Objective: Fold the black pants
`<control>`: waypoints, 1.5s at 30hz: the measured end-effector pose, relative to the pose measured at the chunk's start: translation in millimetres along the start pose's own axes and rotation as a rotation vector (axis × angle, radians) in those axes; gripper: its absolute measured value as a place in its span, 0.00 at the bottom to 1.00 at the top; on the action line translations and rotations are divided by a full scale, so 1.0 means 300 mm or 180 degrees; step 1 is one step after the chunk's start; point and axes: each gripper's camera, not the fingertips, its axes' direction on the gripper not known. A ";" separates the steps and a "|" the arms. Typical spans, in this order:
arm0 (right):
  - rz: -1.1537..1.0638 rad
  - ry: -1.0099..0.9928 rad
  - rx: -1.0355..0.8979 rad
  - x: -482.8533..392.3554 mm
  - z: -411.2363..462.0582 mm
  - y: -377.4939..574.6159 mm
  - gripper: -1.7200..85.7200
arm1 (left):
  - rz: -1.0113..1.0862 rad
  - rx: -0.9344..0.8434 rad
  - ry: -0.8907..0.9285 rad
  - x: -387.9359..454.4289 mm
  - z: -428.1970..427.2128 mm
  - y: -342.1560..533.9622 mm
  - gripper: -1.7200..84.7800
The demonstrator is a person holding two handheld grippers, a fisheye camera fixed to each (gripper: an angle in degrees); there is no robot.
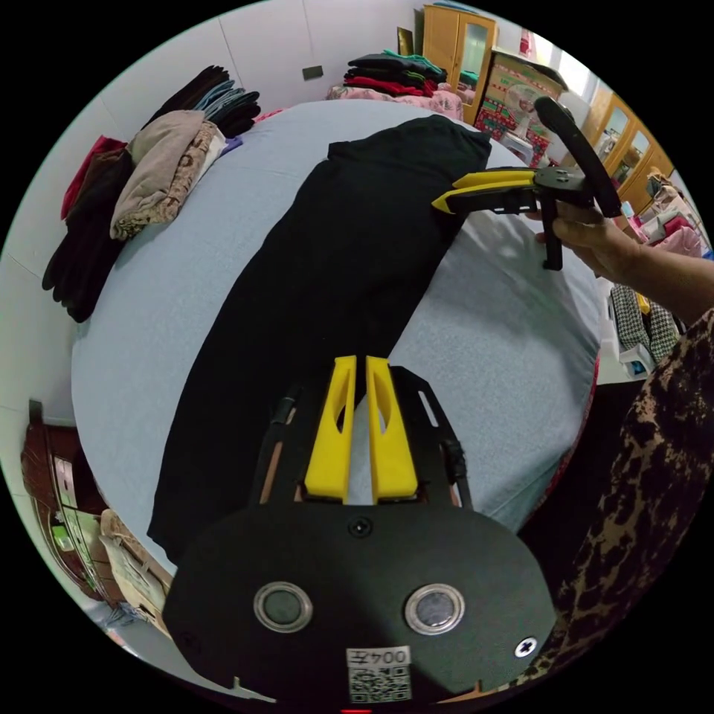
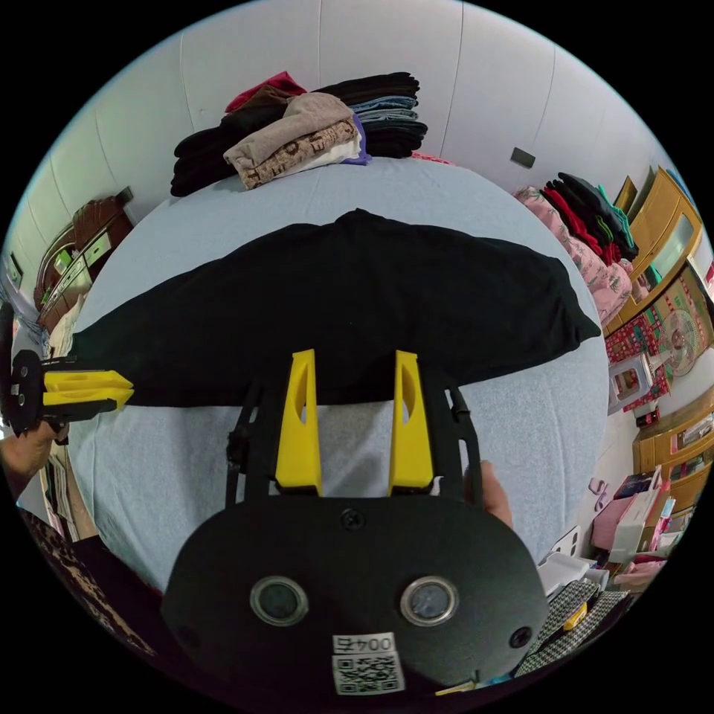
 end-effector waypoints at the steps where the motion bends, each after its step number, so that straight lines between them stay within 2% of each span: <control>1: -0.0002 0.0003 0.0000 -0.007 0.000 -0.004 0.19 | -0.0017 -0.0006 0.0005 0.001 0.004 0.015 0.03; 14: 0.0002 0.0000 -0.0001 -0.106 0.011 -0.071 0.19 | -0.0096 0.0151 0.0082 -0.004 -0.015 0.216 0.02; 24: 0.0004 -0.0003 0.0000 -0.211 0.029 -0.145 0.19 | -0.0079 -0.0017 0.0096 -0.013 0.072 0.374 0.02; 30: 0.0006 -0.0006 0.0000 -0.290 0.045 -0.202 0.19 | -0.0313 0.0118 0.0185 -0.073 0.056 0.480 0.03; 33: 0.0007 -0.0007 0.0000 -0.333 0.054 -0.235 0.19 | -0.0678 0.0282 0.0296 -0.150 -0.002 0.602 0.03; 36: -0.0012 -0.0007 0.0001 -0.381 0.065 -0.269 0.19 | -0.1455 0.0402 0.0134 -0.285 -0.057 0.813 0.03; 38: -0.0006 -0.0018 0.0001 -0.417 0.074 -0.298 0.19 | -0.2214 0.0353 -0.0086 -0.420 -0.076 1.016 0.03; 41: -0.0009 -0.0016 0.0002 -0.467 0.088 -0.336 0.19 | -0.2941 0.0310 -0.0072 -0.562 -0.078 1.246 0.04; 45: -0.0005 -0.0031 0.0000 -0.524 0.105 -0.384 0.19 | -0.3144 0.0095 -0.0080 -0.644 -0.049 1.403 0.05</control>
